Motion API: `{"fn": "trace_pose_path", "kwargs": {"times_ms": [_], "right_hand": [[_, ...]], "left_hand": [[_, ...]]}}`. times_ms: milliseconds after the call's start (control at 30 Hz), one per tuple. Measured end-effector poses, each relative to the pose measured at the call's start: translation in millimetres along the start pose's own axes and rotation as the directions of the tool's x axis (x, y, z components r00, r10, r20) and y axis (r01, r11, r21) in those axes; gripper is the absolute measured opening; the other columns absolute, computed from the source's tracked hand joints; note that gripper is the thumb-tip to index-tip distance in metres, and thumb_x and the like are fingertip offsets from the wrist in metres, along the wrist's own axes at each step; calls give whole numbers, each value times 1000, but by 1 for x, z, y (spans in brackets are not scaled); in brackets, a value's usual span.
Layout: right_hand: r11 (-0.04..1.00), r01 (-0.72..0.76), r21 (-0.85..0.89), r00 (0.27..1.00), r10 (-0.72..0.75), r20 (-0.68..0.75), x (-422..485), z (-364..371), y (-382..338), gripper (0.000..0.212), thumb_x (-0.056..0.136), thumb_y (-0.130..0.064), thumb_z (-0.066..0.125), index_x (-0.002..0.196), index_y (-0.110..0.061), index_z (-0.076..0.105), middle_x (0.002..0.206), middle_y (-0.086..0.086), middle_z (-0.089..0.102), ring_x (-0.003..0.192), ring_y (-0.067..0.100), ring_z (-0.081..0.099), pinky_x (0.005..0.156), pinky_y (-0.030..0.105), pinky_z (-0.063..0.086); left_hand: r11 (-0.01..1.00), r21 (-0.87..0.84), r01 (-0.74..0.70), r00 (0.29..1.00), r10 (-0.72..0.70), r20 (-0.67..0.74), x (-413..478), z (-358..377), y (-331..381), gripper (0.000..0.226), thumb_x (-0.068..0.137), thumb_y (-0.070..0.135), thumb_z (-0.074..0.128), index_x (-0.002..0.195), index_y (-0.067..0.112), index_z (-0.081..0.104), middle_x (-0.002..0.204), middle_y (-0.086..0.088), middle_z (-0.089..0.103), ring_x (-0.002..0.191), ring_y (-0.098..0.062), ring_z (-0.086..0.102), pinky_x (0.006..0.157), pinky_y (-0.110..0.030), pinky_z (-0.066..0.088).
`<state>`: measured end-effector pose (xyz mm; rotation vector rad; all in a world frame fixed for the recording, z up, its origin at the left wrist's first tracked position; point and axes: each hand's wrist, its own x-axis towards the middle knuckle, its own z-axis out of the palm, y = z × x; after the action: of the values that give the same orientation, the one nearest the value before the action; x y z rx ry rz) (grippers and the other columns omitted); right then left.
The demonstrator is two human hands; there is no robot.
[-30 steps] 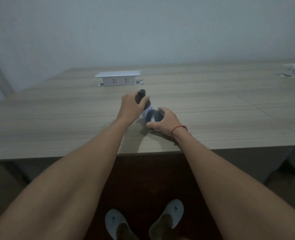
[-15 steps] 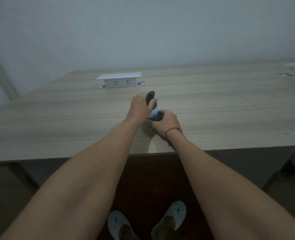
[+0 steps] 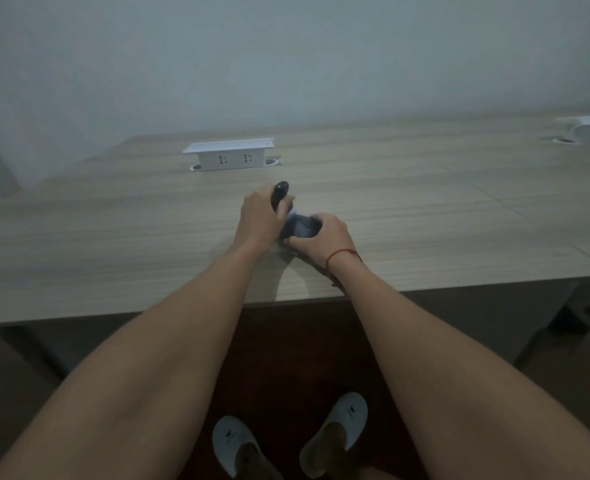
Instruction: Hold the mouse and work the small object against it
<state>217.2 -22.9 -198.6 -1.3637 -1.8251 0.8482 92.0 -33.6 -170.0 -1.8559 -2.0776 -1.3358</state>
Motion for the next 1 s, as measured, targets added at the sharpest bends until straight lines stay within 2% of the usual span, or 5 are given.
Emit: {"fn": "trace_pose_path", "kwargs": {"times_ms": [267, 467, 700, 867, 1000], "right_hand": [[997, 46, 58, 973, -58, 223, 5, -22, 5, 85, 69, -32, 84, 142, -16, 44, 143, 3, 49, 129, 21, 46, 95, 29, 37], [999, 34, 37, 972, -41, 230, 11, -47, 3, 61, 84, -10, 67, 141, -18, 46, 144, 10, 46, 125, 20, 46, 90, 23, 34], [993, -10, 115, 983, -12, 186, 13, -31, 1, 84, 79, -41, 74, 147, -15, 34, 150, 9, 38, 134, 25, 40, 102, 35, 36], [999, 20, -31, 986, -14, 164, 30, -22, 2, 118, 62, -45, 86, 152, -16, 16, 156, 9, 28, 140, 30, 32, 110, 48, 36], [995, 72, -74, 981, -58, 186, 37, -23, 1, 91, 66, -34, 86, 139, -8, 40, 137, 10, 50, 117, 25, 51, 95, 33, 44]], "left_hand": [[979, -139, 150, 983, -163, -88, -12, -8, -14, 18, 92, 24, 59, 82, 10, 61, 82, -5, 60, 77, -19, 55, 69, -29, 41], [998, -52, 26, 999, -24, 37, -18, -27, -17, 21, 92, 26, 61, 76, 12, 57, 68, 4, 53, 61, -8, 47, 53, -11, 31], [983, -182, 22, 988, -48, -143, -15, -24, -1, 23, 92, 24, 61, 78, 6, 62, 69, -1, 56, 59, -10, 48, 53, -2, 35], [973, -228, 20, 993, -47, -113, -4, -8, 8, 28, 90, 27, 63, 74, 5, 61, 65, -3, 58, 57, -13, 50, 52, -6, 35], [982, -181, 49, 999, -53, -15, -2, 6, -5, 29, 88, 29, 64, 82, 1, 65, 77, -11, 65, 74, -27, 62, 65, -31, 46]]}}
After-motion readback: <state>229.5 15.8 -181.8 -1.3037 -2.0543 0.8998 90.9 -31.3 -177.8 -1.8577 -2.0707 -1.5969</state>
